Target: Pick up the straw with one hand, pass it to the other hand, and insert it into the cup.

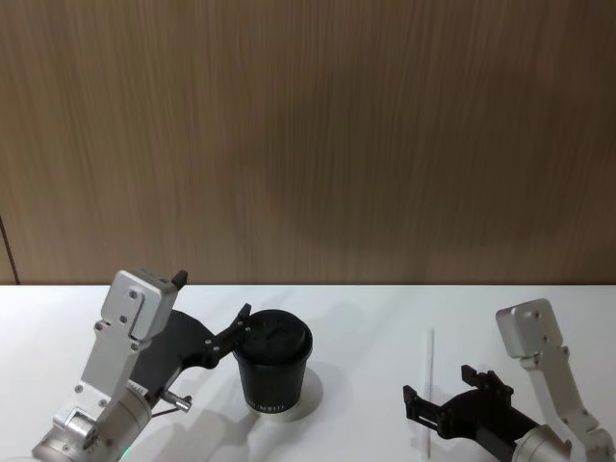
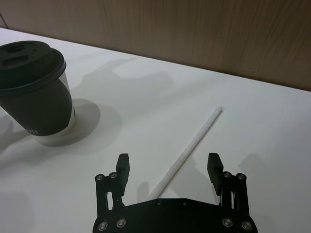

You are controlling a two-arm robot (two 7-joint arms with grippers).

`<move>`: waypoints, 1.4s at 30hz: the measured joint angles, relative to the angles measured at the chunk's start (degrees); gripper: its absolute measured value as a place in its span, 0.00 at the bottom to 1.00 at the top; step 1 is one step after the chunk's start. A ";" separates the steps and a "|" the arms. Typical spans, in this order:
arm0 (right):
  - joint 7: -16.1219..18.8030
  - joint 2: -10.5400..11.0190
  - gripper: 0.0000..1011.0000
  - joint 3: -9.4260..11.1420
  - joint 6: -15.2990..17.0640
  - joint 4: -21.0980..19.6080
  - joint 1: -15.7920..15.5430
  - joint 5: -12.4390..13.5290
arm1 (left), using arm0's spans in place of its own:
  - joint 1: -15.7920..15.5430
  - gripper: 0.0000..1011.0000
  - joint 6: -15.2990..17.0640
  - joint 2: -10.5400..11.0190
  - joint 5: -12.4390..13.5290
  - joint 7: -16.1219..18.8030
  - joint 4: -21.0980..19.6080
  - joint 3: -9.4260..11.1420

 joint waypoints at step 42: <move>1.41 -0.88 0.99 -0.66 3.48 3.96 2.75 -2.88 | 0.00 0.99 0.00 0.00 0.00 0.00 0.00 0.00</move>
